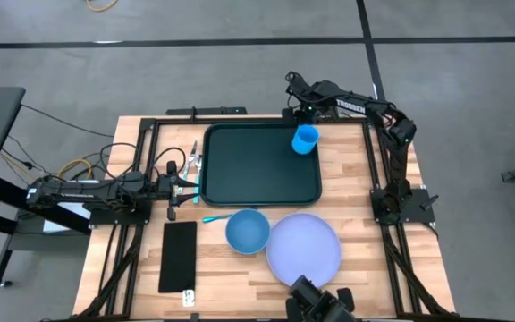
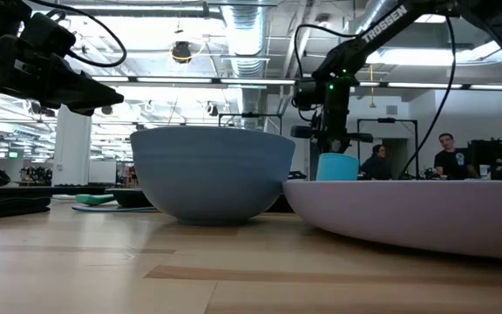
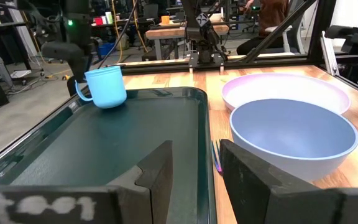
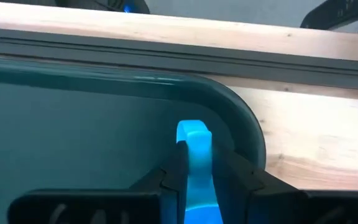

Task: Set up tray
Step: Put the light blue mug on the black serving tray, then put the purple plate on the black serving tray to the bottom left of the light blue mug

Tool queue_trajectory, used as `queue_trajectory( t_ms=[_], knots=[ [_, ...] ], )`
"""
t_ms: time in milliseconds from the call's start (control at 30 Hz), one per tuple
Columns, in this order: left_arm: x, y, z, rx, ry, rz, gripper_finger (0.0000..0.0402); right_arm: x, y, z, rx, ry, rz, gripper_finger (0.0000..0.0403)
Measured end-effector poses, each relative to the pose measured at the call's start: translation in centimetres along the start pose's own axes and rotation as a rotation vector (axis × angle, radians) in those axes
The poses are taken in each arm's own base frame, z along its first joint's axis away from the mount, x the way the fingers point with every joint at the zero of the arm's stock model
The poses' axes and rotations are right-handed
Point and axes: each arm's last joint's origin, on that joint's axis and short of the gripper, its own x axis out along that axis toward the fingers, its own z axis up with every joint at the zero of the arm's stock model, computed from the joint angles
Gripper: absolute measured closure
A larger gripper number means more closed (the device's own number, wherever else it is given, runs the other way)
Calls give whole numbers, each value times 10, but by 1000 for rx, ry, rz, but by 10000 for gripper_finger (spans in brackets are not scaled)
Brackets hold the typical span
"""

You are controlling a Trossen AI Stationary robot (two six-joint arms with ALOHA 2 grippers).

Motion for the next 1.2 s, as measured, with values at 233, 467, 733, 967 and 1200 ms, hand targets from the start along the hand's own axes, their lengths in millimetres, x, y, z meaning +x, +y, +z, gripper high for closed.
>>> queue_trajectory(
  t_ms=[233,467,733,967,1200],
  knots=[
    [0,0,0,0,-1,0,281,-7,5,6,0,-31,17,348],
    [0,0,0,0,0,0,281,-7,4,7,31,-43,-3,323],
    [0,0,0,0,0,0,281,-7,4,7,27,-43,-4,289],
    [0,0,0,0,0,0,281,-8,4,9,25,-89,-35,252],
    [0,0,0,0,0,0,281,-20,9,19,18,-167,-14,230]
  ],
)
